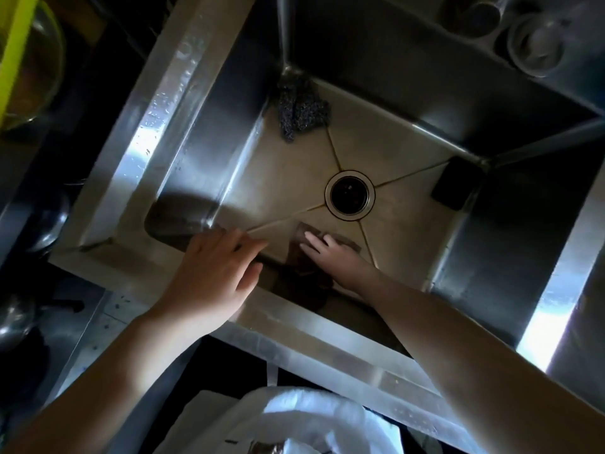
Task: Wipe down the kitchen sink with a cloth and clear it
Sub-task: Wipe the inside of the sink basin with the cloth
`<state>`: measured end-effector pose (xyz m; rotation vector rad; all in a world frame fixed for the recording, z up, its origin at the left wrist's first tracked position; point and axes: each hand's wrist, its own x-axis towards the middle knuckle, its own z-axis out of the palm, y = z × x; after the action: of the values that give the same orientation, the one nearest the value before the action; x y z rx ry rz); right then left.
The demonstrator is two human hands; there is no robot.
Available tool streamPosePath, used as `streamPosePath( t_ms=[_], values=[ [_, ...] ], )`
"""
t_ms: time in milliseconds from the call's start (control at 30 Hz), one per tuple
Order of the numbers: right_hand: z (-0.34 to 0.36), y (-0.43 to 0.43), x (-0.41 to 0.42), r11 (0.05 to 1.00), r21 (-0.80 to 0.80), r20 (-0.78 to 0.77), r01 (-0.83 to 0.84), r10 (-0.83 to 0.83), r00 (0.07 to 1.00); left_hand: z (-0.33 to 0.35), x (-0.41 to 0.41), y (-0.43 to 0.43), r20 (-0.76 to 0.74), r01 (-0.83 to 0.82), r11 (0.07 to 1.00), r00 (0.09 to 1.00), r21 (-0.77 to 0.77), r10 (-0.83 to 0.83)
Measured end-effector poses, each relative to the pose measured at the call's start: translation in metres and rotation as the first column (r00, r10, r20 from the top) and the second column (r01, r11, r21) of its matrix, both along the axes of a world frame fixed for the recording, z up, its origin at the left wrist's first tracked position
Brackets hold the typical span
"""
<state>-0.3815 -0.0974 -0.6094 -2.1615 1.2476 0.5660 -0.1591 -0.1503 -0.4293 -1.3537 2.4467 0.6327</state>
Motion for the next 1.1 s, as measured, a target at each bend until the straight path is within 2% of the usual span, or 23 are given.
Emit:
streamPosePath(
  t_ms=[233,467,667,733,767,800,833,867,900,933,967,1000,1033,1067,1100],
  values=[
    [0.001,-0.003,0.000,0.999,-0.018,0.049,-0.038,0.039,0.998,-0.003,-0.011,0.008,0.027,0.015,0.997,0.999,0.074,-0.017],
    [0.012,0.041,-0.054,0.992,0.086,0.049,-0.092,0.088,0.995,-0.003,-0.018,0.020,0.018,-0.001,0.999,1.000,0.040,0.001],
    [0.024,0.068,-0.097,0.963,0.241,-0.137,-0.117,0.154,0.979,-0.004,-0.026,0.031,0.017,-0.010,0.999,1.000,0.039,0.009],
    [0.029,0.073,-0.104,0.964,0.261,-0.178,-0.049,0.098,0.979,-0.005,-0.028,0.034,0.019,-0.013,0.999,1.000,0.033,0.012],
    [0.033,0.074,-0.105,0.964,0.260,-0.184,0.048,0.001,0.983,-0.005,-0.029,0.034,0.019,-0.014,0.999,1.000,0.030,0.013],
    [0.037,0.075,-0.103,0.943,0.257,-0.177,0.213,-0.171,0.969,-0.005,-0.030,0.034,0.018,-0.009,1.000,1.000,0.026,0.009],
    [0.041,0.074,-0.101,0.864,0.245,-0.159,0.439,-0.411,0.898,-0.005,-0.031,0.034,0.019,-0.001,1.000,1.000,0.018,0.001],
    [0.045,0.071,-0.097,0.708,0.215,-0.148,0.672,-0.657,0.739,-0.004,-0.031,0.034,0.016,0.004,1.000,1.000,0.006,-0.004],
    [0.050,0.068,-0.094,0.489,0.178,-0.157,0.854,-0.843,0.515,-0.003,-0.032,0.035,0.008,0.005,1.000,1.000,-0.007,-0.005],
    [0.053,0.065,-0.093,0.254,0.151,-0.187,0.955,-0.942,0.280,-0.002,-0.032,0.036,-0.007,0.003,1.000,1.000,-0.018,-0.003],
    [0.055,0.063,-0.091,0.009,0.159,-0.228,0.987,-0.973,0.046,-0.001,-0.034,0.038,-0.025,0.003,1.000,1.000,-0.027,-0.003],
    [0.055,0.062,-0.089,-0.238,0.213,-0.273,0.948,-0.946,-0.176,0.000,-0.035,0.041,-0.041,0.004,0.999,0.999,-0.036,-0.005],
    [0.057,0.062,-0.086,-0.437,0.292,-0.329,0.851,-0.881,-0.340,0.001,-0.036,0.043,-0.055,0.005,0.999,0.998,-0.045,-0.008],
    [0.058,0.063,-0.083,-0.553,0.379,-0.373,0.742,-0.825,-0.425,0.001,-0.037,0.046,-0.067,0.006,0.999,0.998,-0.053,-0.010],
    [0.060,0.063,-0.079,-0.580,0.458,-0.377,0.674,-0.813,-0.444,0.001,-0.039,0.049,-0.072,0.007,0.998,0.997,-0.055,-0.011]
  ],
)
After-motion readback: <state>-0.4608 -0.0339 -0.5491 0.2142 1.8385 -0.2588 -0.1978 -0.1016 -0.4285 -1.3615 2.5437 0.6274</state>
